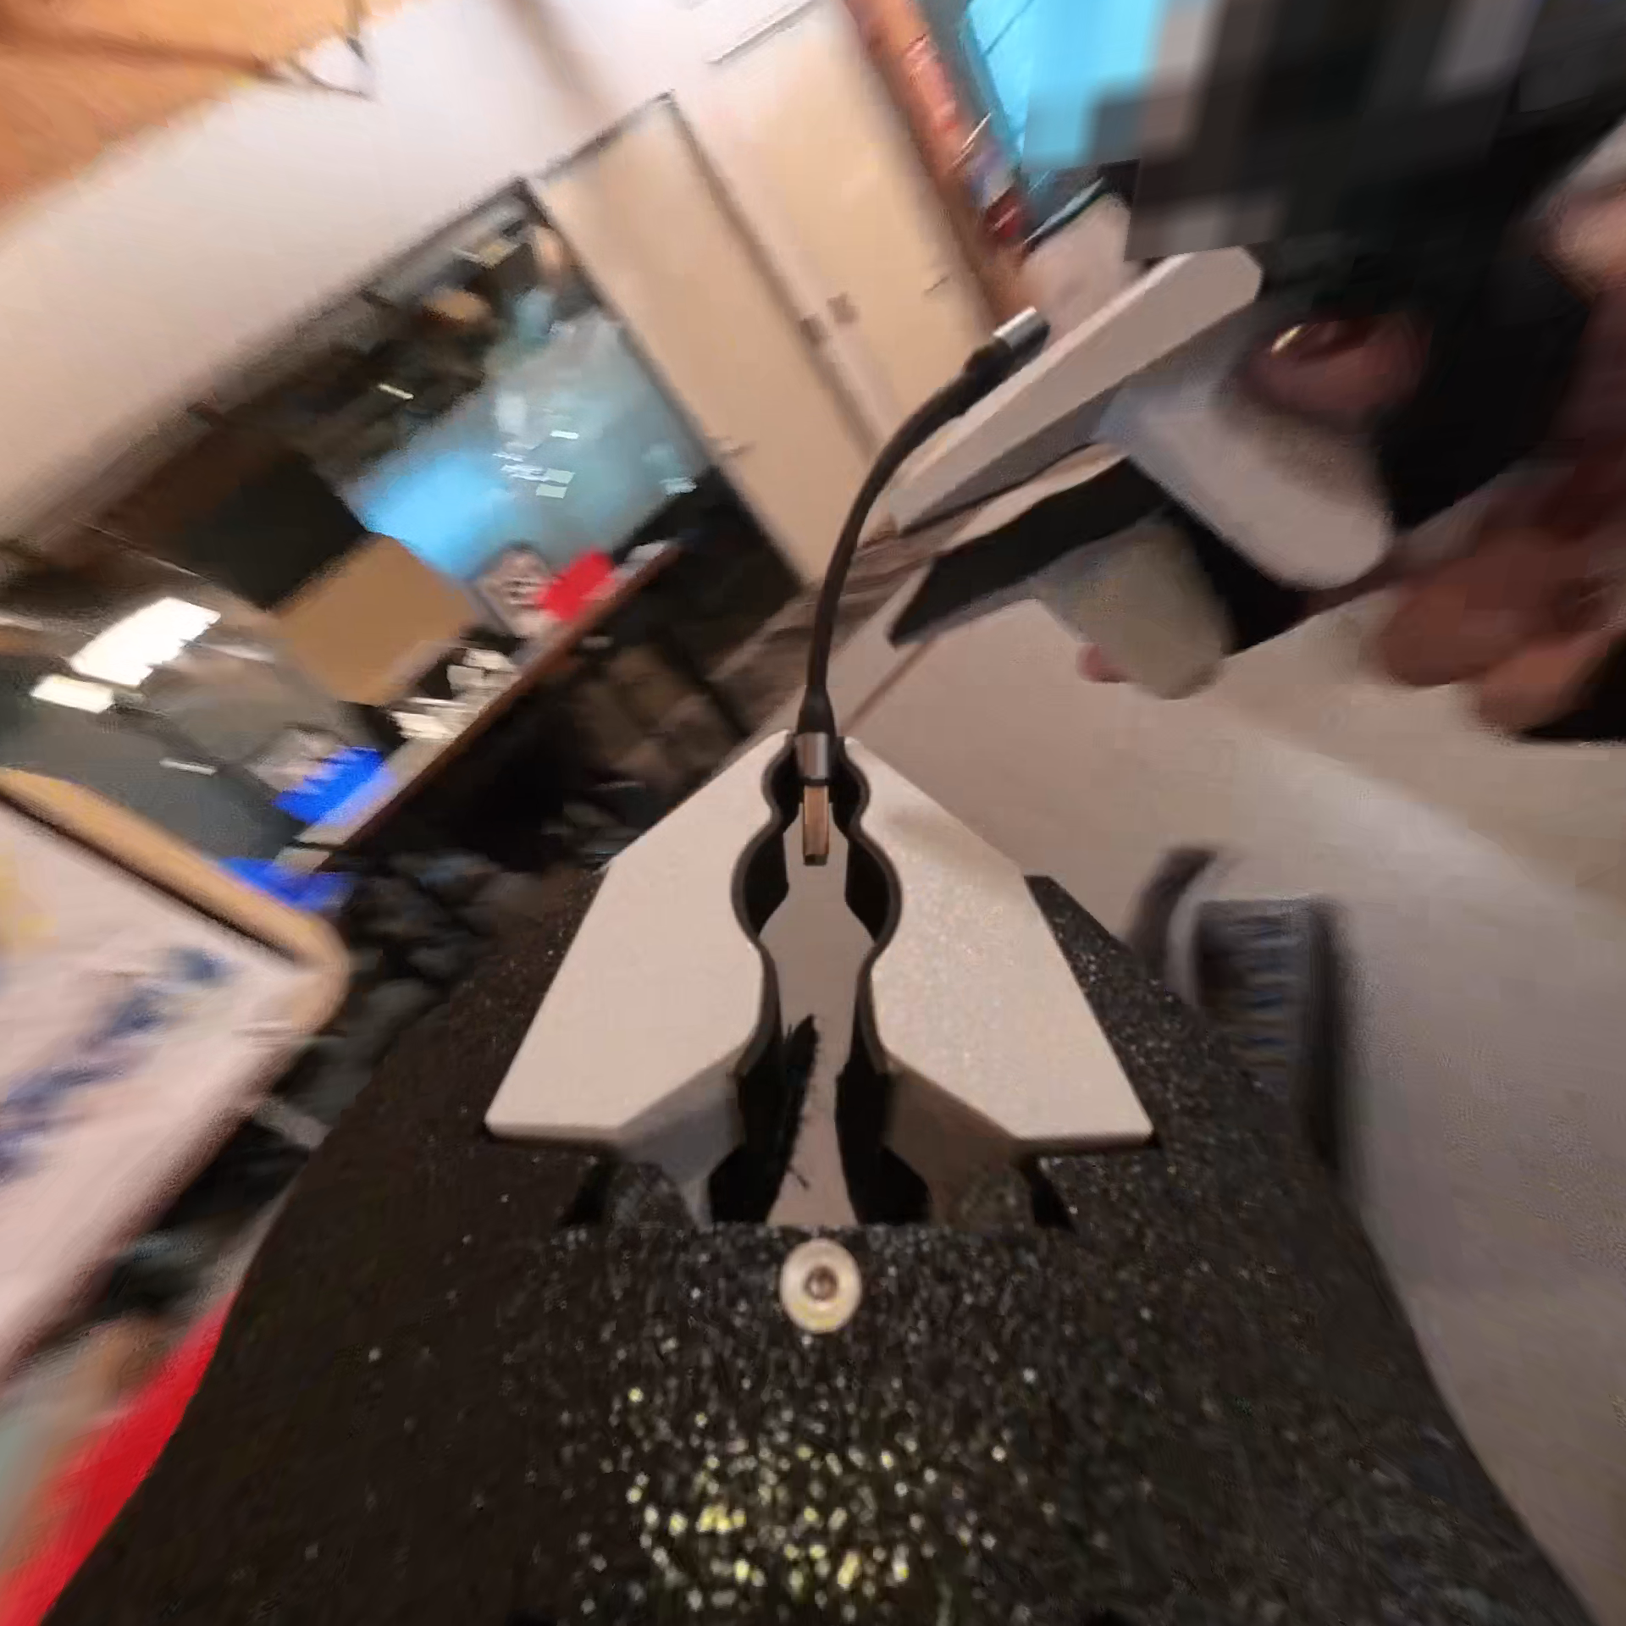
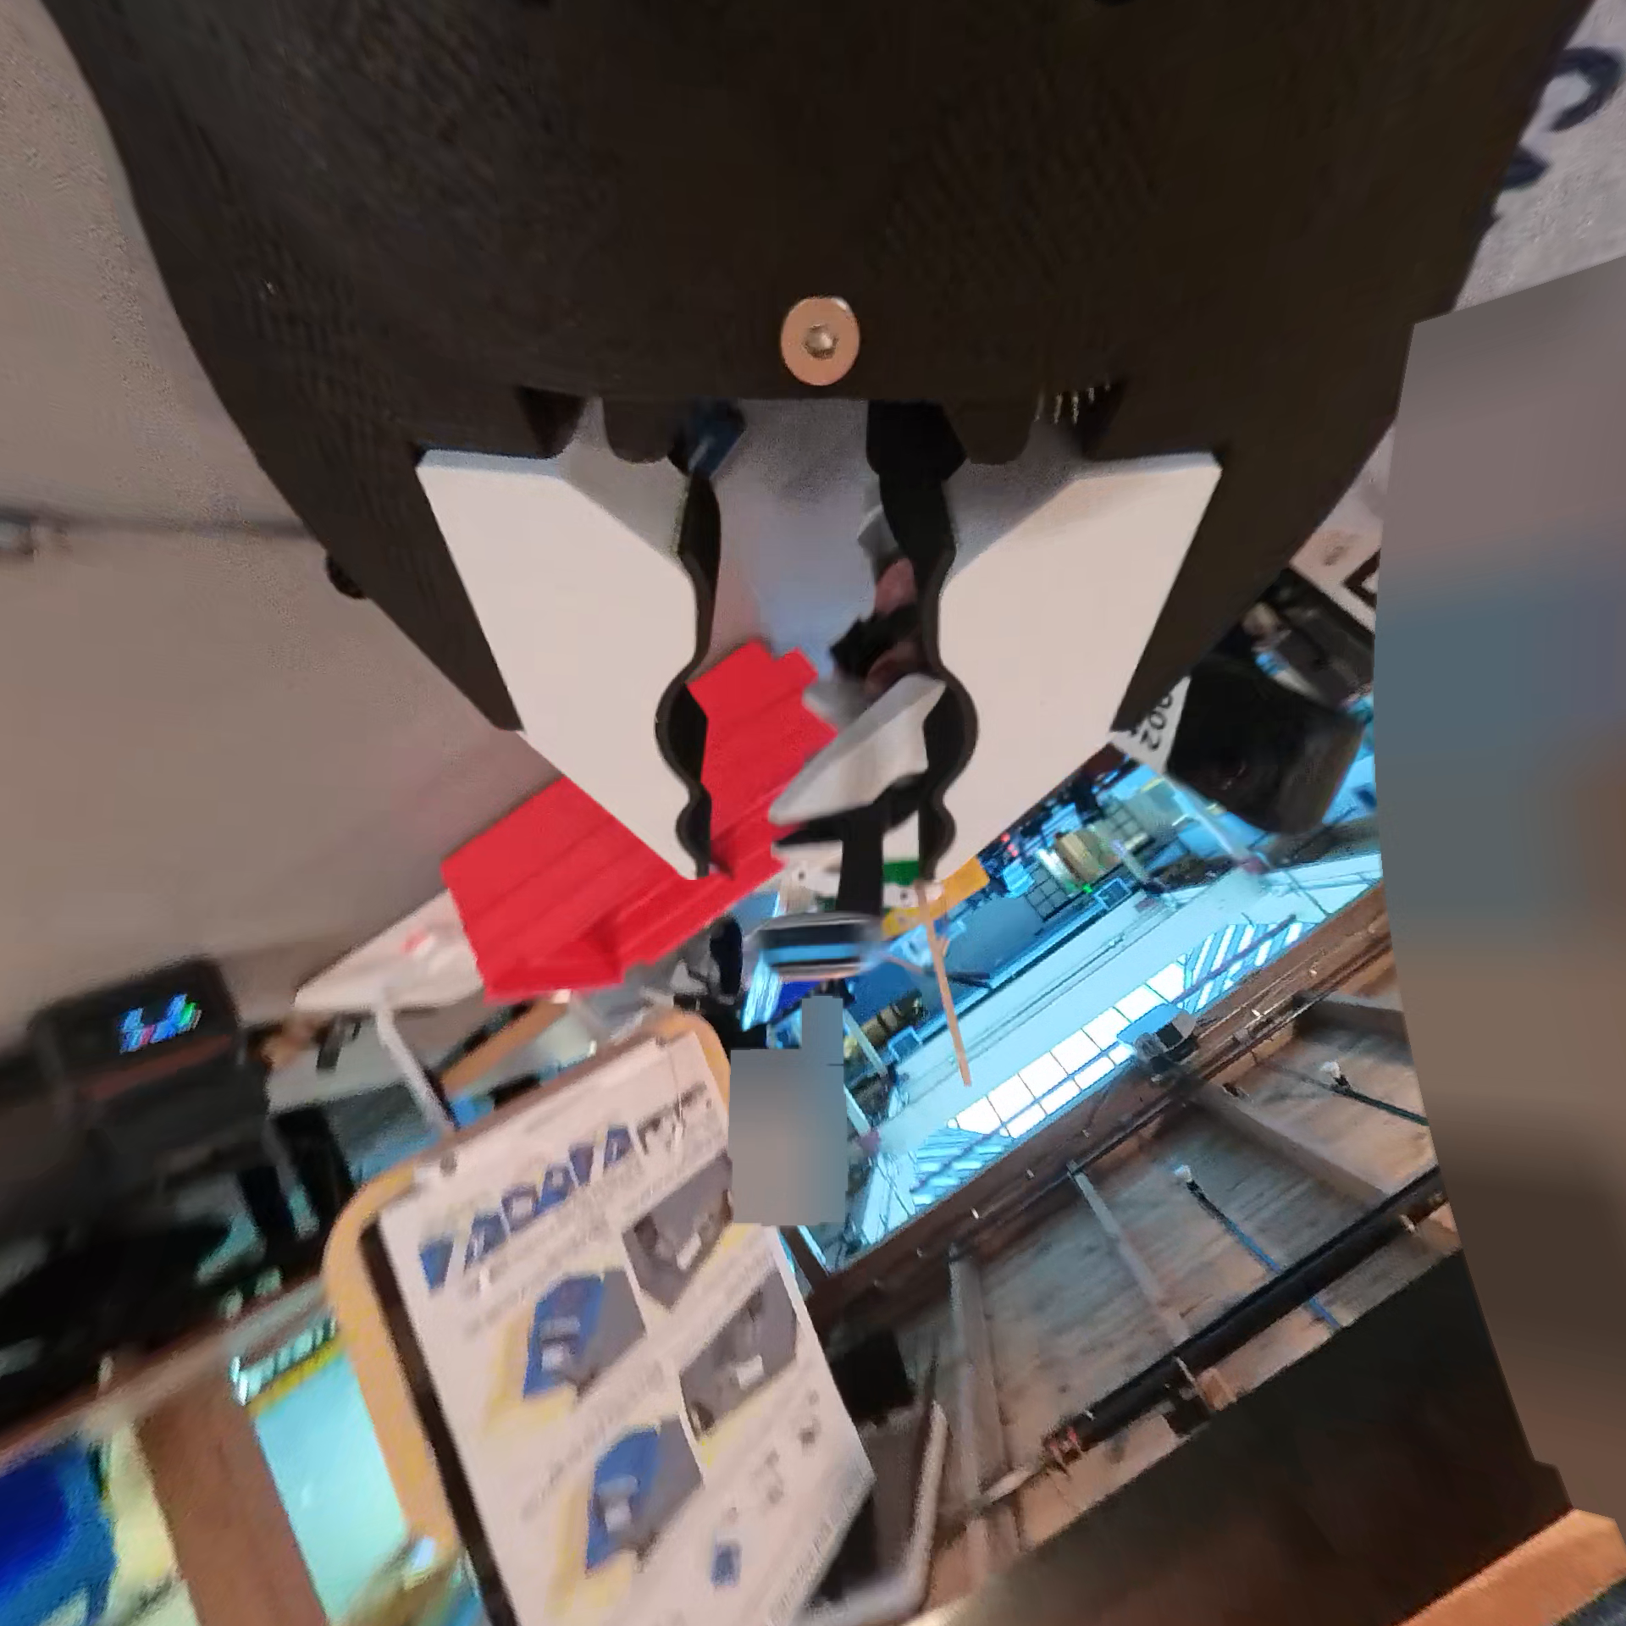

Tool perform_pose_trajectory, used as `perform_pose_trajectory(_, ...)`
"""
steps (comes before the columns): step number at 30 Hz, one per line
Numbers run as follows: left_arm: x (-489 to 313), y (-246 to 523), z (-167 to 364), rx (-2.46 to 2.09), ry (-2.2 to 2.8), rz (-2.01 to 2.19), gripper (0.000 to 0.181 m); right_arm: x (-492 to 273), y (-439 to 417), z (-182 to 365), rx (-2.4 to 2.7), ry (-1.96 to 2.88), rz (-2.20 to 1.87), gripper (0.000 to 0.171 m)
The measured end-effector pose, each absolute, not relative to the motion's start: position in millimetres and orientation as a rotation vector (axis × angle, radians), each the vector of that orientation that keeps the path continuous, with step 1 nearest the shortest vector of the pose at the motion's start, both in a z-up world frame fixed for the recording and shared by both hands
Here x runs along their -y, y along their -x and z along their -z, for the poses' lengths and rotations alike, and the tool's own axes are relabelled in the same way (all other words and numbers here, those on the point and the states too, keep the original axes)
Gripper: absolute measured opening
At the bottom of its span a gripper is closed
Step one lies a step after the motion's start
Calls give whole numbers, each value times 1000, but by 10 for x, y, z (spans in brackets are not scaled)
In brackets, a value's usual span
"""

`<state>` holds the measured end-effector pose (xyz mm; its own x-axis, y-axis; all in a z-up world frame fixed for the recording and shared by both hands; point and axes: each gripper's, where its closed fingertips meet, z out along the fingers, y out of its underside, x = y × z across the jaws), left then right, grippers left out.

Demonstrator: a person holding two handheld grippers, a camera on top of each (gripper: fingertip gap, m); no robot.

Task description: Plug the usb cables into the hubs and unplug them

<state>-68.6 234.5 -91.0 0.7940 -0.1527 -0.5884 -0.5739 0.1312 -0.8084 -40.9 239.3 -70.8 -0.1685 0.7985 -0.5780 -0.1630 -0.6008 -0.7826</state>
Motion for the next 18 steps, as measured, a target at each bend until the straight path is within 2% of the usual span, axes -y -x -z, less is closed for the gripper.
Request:
perform_pose_trajectory(1,-2350,730,889,-665,1392,-514,4,-2324,456,783,766,1483,-1866,45)
perform_pose_trajectory(5,-2372,648,930,-861,1237,-1015,4,-2235,552,888,717,1560,-1963,40)
perform_pose_trajectory(8,-2366,553,952,-932,1149,-1139,3,-2306,531,891,631,1553,-2021,14)
perform_pose_trajectory(10,-2384,515,998,-935,1169,-1070,4,-2326,504,885,596,1542,-2068,1)
perform_pose_trajectory(12,-2370,480,1036,-892,1230,-874,18,-2354,462,854,552,1522,-2112,0)
perform_pose_trajectory(14,-2332,497,1111,-846,1332,-630,47,-2428,358,760,443,1473,-2235,0)
perform_pose_trajectory(18,-2174,595,1404,-810,1492,-281,75,-2550,128,586,212,1339,-2559,0)
